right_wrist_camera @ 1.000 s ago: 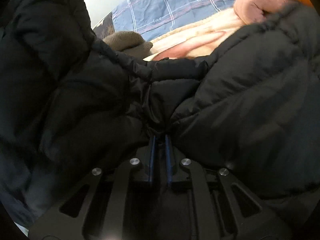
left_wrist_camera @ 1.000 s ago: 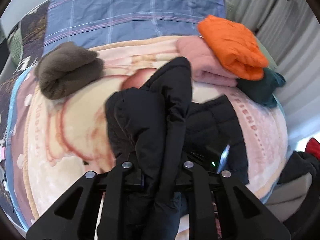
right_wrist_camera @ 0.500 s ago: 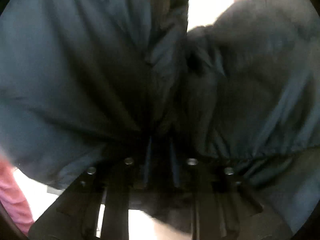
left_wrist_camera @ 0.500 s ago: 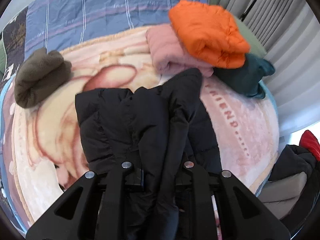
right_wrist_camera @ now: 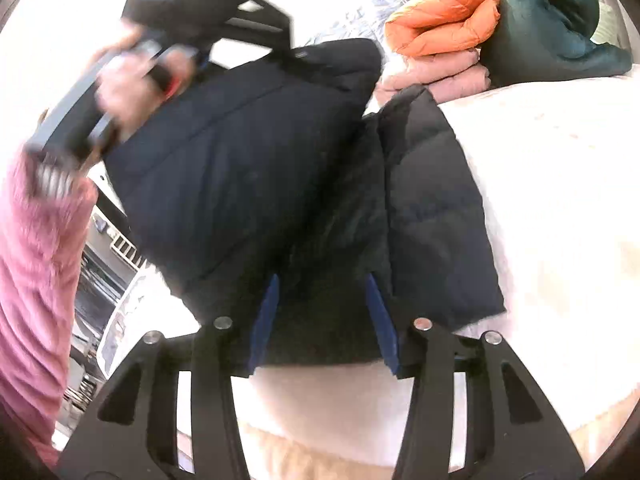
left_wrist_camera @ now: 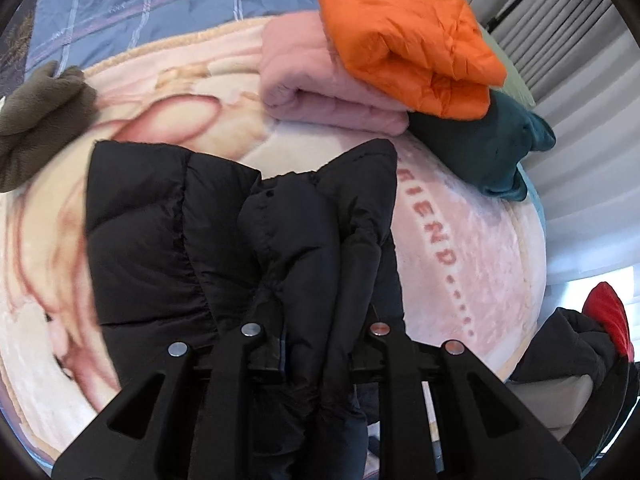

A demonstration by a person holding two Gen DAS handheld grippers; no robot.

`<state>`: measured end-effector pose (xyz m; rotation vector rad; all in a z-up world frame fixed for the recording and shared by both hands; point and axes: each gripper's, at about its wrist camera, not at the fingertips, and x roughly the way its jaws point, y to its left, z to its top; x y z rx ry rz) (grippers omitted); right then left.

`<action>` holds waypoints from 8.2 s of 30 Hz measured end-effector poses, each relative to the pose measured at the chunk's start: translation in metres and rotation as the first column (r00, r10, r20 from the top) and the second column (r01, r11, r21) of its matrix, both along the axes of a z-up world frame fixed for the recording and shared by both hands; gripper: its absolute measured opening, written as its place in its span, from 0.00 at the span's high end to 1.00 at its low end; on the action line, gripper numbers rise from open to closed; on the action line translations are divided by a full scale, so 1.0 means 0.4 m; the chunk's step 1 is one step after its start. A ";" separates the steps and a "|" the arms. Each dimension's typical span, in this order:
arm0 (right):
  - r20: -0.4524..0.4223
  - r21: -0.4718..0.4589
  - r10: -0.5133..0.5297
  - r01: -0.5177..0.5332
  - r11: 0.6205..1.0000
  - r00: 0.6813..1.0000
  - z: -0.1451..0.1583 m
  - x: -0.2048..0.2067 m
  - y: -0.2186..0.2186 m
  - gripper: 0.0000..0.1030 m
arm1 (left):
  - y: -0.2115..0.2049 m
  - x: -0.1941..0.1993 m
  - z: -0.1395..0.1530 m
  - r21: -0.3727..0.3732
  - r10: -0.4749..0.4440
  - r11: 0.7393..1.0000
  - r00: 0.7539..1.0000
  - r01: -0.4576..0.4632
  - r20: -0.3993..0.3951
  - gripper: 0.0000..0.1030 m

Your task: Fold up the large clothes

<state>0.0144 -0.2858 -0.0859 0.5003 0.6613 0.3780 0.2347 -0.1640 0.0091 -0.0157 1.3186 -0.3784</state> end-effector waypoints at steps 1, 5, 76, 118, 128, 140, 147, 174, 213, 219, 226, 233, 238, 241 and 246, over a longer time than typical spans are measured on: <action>-0.008 -0.015 -0.004 0.004 1.000 1.000 0.000 -0.006 -0.001 0.54 | -0.013 0.003 -0.011 0.002 -0.002 1.000 1.000 0.002 -0.006 0.80; -0.012 -0.053 -0.036 0.036 0.998 0.999 -0.004 -0.032 -0.016 0.51 | -0.047 0.014 -0.046 0.011 -0.011 1.000 1.000 0.011 -0.009 0.74; -0.083 -0.295 -0.250 0.216 0.931 0.965 -0.015 0.027 -0.127 0.96 | 0.159 -0.154 -0.180 0.047 -0.303 0.947 0.832 0.319 0.464 0.59; -0.044 -0.331 -0.166 0.142 0.933 0.985 -0.038 0.201 -0.080 0.74 | -0.008 0.066 -0.241 0.185 -0.335 0.942 0.818 0.280 0.468 0.49; -0.048 -0.322 -0.147 0.124 0.939 0.988 -0.045 0.205 -0.082 0.73 | 0.029 0.075 -0.272 0.141 -0.300 0.954 0.841 0.265 0.451 0.48; -0.047 -0.301 -0.146 0.125 0.946 0.988 -0.050 0.216 -0.094 0.73 | -0.039 0.037 -0.097 -0.125 -0.342 0.882 0.799 0.455 0.495 0.49; -0.054 -0.254 -0.157 0.138 0.957 0.986 -0.054 0.225 -0.111 0.73 | -0.182 0.122 -0.277 0.101 -0.474 0.877 0.812 0.470 0.340 0.38; -0.041 -0.270 -0.141 0.125 0.955 0.989 -0.057 0.227 -0.102 0.73 | 0.105 0.046 -0.102 0.085 -0.323 0.940 0.778 0.331 0.538 0.34; -0.033 -0.280 -0.108 0.094 0.955 0.994 -0.049 0.225 -0.085 0.72 | 0.341 -0.391 -0.365 -0.025 -0.245 0.960 0.883 0.278 0.401 0.13; -0.037 -0.269 -0.109 0.095 0.958 0.993 -0.050 0.225 -0.089 0.72 | 0.310 -0.452 -0.293 0.102 -0.315 0.946 0.802 0.308 0.507 0.29; -0.037 -0.265 -0.108 0.095 0.960 0.993 -0.051 0.227 -0.091 0.72 | 0.329 -0.430 -0.130 -0.053 -0.194 0.952 0.733 0.300 0.652 0.40; -0.037 -0.262 -0.108 0.095 0.961 0.993 -0.051 0.228 -0.091 0.72 | 0.237 -0.265 -0.286 0.027 -0.215 0.969 0.781 0.246 0.587 0.29; -0.039 -0.264 -0.106 0.092 0.960 0.994 -0.052 0.229 -0.092 0.71 | 0.229 -0.294 -0.289 0.089 -0.224 0.973 0.768 0.214 0.600 0.28; -0.037 -0.258 -0.104 0.091 0.962 0.994 -0.053 0.230 -0.096 0.71 | 0.242 -0.285 -0.272 0.045 -0.196 0.976 0.783 0.211 0.591 0.28; -0.040 -0.245 -0.104 0.091 0.965 0.994 -0.054 0.232 -0.101 0.71 | 0.234 -0.269 -0.199 -0.025 -0.167 0.973 0.771 0.231 0.614 0.28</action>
